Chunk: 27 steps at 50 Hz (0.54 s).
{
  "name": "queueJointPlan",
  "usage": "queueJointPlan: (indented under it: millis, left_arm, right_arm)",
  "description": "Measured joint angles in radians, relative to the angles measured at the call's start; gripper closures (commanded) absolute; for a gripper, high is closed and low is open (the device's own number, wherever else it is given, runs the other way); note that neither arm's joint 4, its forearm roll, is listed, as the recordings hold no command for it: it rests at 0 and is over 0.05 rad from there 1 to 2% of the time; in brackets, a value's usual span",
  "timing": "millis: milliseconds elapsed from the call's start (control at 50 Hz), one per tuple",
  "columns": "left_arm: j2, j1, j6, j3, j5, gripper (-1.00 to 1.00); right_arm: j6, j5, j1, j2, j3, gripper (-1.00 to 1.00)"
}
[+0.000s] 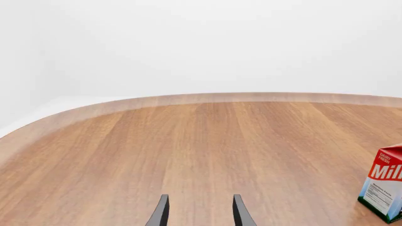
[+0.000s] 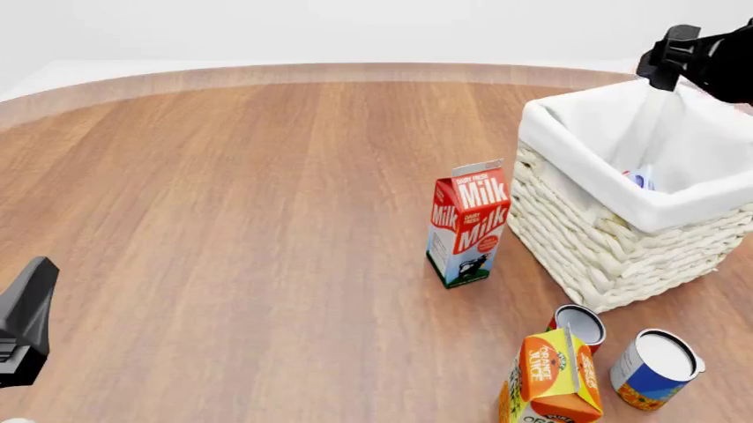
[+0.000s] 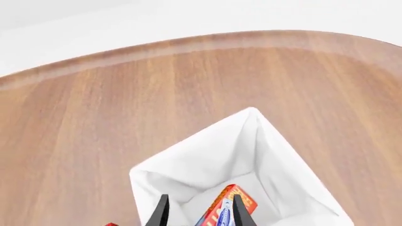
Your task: Pick up the cream cheese box and the butter, and put them in the basket.
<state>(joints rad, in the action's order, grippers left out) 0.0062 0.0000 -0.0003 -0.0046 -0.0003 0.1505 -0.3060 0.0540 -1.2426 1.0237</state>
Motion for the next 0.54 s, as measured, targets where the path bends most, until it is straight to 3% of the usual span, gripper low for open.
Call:
queueJointPlan:
  millis: [320,540]
  left_arm:
    - [0.0,0.0,0.0,0.0,0.0,-1.0]
    - [0.0,0.0,0.0,0.0,0.0,-1.0]
  right_arm:
    - [-0.048,-0.118,-0.062,0.117,0.08,-1.0]
    - [-0.13,-0.249,-0.155,0.246,0.213,-1.0]
